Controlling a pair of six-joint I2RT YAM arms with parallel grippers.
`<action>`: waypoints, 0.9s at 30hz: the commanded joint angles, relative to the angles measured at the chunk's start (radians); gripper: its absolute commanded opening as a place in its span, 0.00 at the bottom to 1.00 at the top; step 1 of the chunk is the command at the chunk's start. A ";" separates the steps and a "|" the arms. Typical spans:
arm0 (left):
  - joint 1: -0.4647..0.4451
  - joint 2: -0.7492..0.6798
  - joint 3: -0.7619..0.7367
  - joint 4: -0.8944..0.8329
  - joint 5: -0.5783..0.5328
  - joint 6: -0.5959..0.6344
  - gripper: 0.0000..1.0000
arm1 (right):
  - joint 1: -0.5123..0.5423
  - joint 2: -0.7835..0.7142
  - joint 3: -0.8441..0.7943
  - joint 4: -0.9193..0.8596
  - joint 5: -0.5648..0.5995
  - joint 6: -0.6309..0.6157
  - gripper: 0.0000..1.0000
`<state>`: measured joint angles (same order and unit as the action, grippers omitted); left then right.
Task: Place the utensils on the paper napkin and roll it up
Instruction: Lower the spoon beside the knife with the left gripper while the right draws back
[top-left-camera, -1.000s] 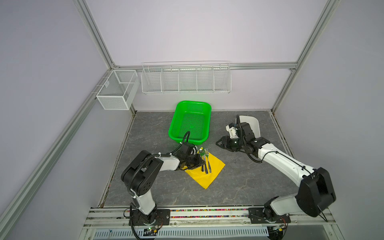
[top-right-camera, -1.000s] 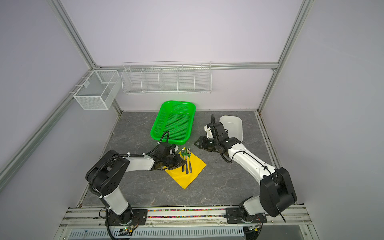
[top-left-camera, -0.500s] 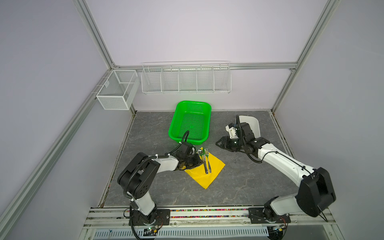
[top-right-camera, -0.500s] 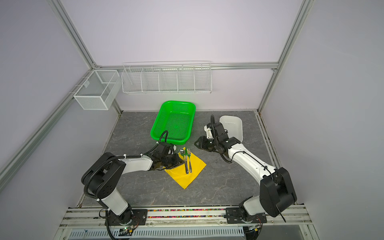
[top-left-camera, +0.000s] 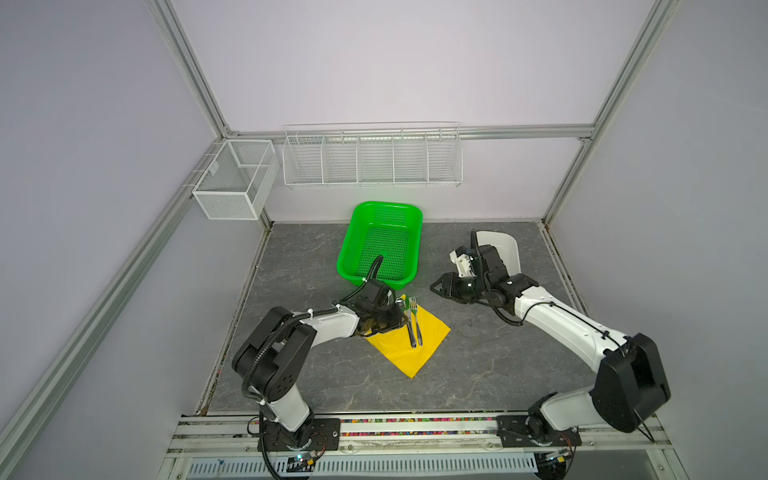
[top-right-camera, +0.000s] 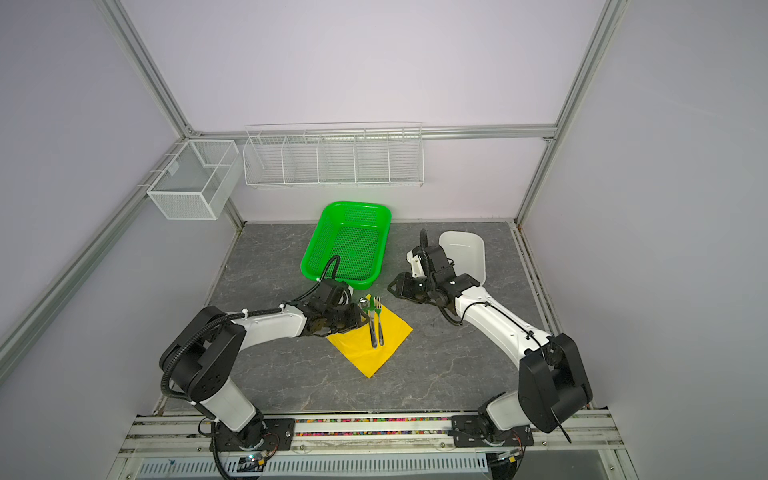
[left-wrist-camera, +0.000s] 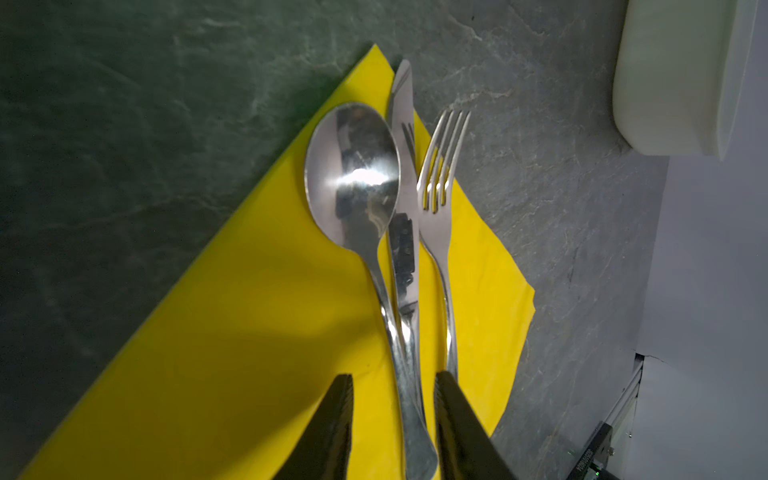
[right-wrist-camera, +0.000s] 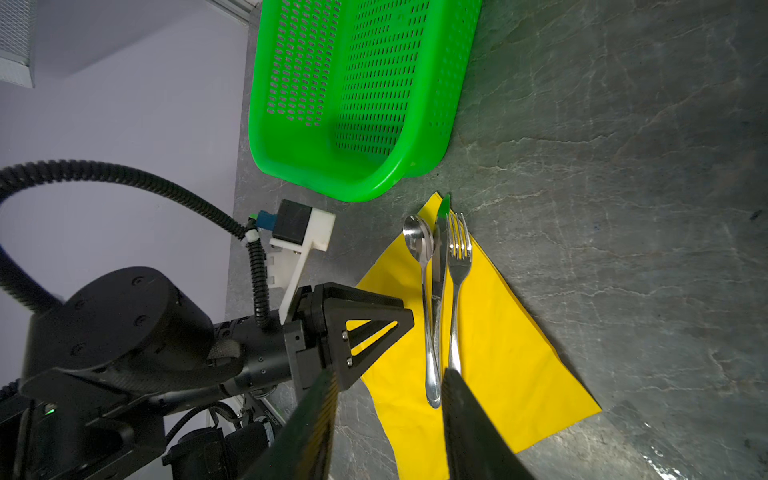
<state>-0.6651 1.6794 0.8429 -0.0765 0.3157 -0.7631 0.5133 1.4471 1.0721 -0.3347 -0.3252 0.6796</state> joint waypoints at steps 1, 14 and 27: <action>-0.018 0.017 0.073 -0.103 -0.085 0.026 0.34 | 0.007 0.009 0.019 -0.029 0.025 -0.012 0.44; -0.053 0.107 0.194 -0.234 -0.154 0.059 0.24 | 0.007 -0.009 0.014 -0.048 0.046 -0.020 0.44; -0.067 0.142 0.228 -0.246 -0.156 0.059 0.23 | 0.006 -0.007 0.011 -0.050 0.046 -0.020 0.44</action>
<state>-0.7273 1.7973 1.0416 -0.3046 0.1795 -0.7204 0.5133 1.4479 1.0737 -0.3782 -0.2878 0.6720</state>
